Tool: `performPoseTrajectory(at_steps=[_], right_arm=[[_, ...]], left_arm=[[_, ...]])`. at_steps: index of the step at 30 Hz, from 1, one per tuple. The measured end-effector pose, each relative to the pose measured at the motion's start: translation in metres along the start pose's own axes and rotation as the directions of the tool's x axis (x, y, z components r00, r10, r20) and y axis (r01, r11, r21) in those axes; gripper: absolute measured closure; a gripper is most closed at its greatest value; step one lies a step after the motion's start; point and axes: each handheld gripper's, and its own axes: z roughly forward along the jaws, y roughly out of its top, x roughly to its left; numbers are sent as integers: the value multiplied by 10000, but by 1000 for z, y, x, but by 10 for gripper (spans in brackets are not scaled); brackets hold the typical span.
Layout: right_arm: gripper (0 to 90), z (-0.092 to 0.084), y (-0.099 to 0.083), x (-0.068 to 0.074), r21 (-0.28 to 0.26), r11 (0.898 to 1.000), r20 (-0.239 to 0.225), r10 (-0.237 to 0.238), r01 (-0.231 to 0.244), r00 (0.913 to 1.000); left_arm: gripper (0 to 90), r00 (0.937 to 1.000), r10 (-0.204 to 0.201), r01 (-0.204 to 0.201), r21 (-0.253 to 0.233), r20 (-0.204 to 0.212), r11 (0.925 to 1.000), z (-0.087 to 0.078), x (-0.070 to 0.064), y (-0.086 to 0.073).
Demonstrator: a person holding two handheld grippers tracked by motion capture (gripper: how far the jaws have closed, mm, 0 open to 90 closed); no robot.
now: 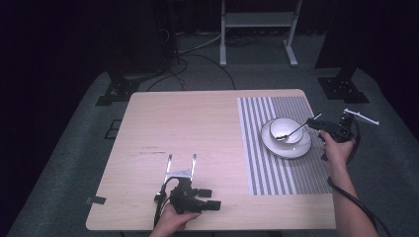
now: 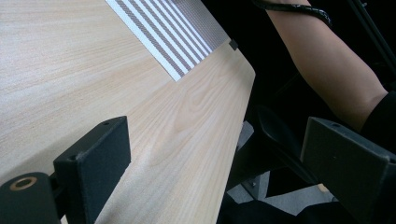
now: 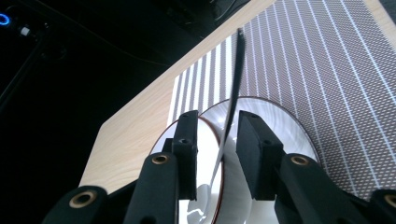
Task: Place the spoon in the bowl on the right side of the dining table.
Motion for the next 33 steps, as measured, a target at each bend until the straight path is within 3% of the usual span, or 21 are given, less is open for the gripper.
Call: performPoseTrajectory(at_steps=[18, 33], right_arm=[[668, -15, -13, 7, 108, 9990, -347, -439, 443, 9984], [631, -18, -24, 7, 241, 9987, -552, -427, 441, 9976]], left_arm=[[69, 10000, 8, -9, -29, -26, 10000, -1, 1, 1], [69, 10000, 17, -17, -61, -10, 10000, -1, 0, 2]])
